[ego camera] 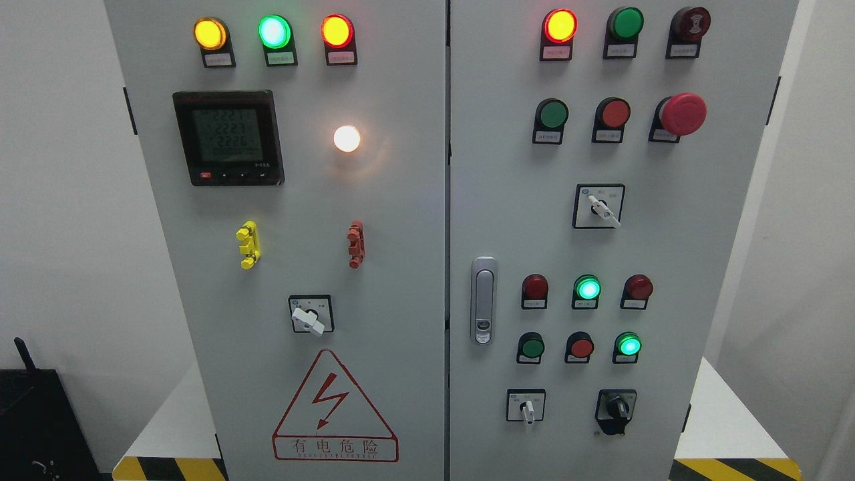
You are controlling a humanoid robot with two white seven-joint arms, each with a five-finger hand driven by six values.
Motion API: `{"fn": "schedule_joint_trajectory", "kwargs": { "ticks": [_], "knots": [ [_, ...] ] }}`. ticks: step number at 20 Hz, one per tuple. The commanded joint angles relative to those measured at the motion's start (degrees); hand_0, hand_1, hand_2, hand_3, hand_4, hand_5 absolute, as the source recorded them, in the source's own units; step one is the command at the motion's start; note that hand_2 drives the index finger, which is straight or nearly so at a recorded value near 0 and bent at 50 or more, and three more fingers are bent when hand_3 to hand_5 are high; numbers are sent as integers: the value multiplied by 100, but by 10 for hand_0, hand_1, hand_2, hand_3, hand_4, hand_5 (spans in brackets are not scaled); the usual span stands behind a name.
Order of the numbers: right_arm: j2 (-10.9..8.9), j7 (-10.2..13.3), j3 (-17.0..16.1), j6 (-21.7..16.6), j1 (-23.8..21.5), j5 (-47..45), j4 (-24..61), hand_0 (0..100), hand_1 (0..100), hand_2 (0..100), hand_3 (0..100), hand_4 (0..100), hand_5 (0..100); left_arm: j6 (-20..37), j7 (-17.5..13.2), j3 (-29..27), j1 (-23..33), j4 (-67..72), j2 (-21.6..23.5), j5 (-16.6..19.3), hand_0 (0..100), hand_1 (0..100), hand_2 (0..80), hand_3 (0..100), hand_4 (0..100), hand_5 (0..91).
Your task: Flip black knob to close circuit
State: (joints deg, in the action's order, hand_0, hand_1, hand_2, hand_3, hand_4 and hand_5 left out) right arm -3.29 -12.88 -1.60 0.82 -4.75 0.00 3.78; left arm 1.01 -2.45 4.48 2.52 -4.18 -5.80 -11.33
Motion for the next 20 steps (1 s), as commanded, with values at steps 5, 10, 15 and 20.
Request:
{"fn": "schedule_joint_trajectory", "kwargs": {
  "ticks": [5,10,15,20],
  "knots": [
    [407,-205,186,155,-957,140,3141,0,0,0,0,0,0,4,-1,0,-6,5,0,-1,120,556,0,0,0,0],
    [609,-425,134,525,-1168,325,5463,0,0,0,0,0,0,4,-1,0,3,5,0,16,120,556,0,0,0,0],
    [610,-839,36,193,-1116,308,6538,0,0,0,0,0,0,4,-1,0,-6,-4,0,-1,120,556,0,0,0,0],
    [294,-716,28,-600,-1089,316,7310,0,2,0,0,0,0,4,-1,0,3,-4,0,-1,120,556,0,0,0,0]
  ]
}}
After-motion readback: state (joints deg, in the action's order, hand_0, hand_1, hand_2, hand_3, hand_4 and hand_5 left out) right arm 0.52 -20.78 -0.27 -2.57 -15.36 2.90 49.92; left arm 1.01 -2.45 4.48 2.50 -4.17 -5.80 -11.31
